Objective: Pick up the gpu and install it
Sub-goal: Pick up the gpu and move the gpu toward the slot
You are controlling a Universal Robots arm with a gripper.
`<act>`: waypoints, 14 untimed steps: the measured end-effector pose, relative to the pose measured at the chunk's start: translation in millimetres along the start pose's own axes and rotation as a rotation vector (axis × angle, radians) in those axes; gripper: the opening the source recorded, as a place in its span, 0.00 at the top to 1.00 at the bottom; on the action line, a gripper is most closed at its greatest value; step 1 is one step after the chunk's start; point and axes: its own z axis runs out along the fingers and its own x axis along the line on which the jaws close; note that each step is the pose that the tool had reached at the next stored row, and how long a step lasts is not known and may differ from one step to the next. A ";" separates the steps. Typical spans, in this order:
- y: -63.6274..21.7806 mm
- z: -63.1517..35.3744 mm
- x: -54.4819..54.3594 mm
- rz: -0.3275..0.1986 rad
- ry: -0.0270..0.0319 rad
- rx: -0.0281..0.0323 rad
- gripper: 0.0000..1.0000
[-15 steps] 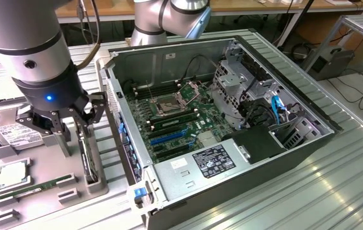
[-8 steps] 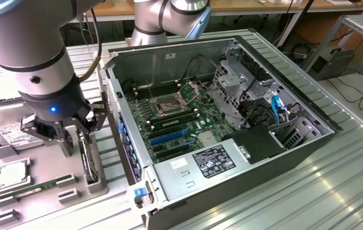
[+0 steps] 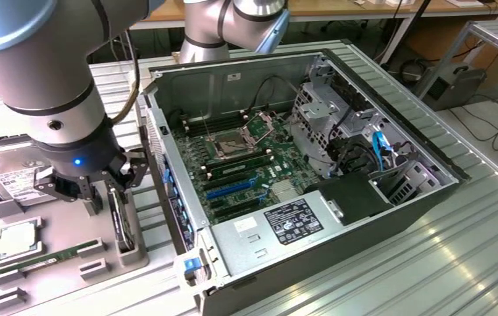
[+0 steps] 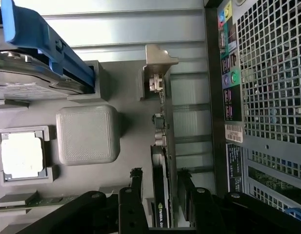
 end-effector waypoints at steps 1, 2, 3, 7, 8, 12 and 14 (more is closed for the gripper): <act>-0.2 1.8 0.1 0.000 0.0000 -0.0002 0.58; -0.3 3.8 0.2 0.000 -0.0001 -0.0006 0.58; -0.3 5.3 0.3 0.001 -0.0001 -0.0010 0.58; -0.6 9.5 0.5 0.003 -0.0024 -0.0028 0.58; -0.7 10.4 0.5 0.004 -0.0038 -0.0030 0.58; -0.7 12.8 0.7 0.007 -0.0084 -0.0030 0.58; -0.7 13.3 0.8 0.008 -0.0088 -0.0030 0.58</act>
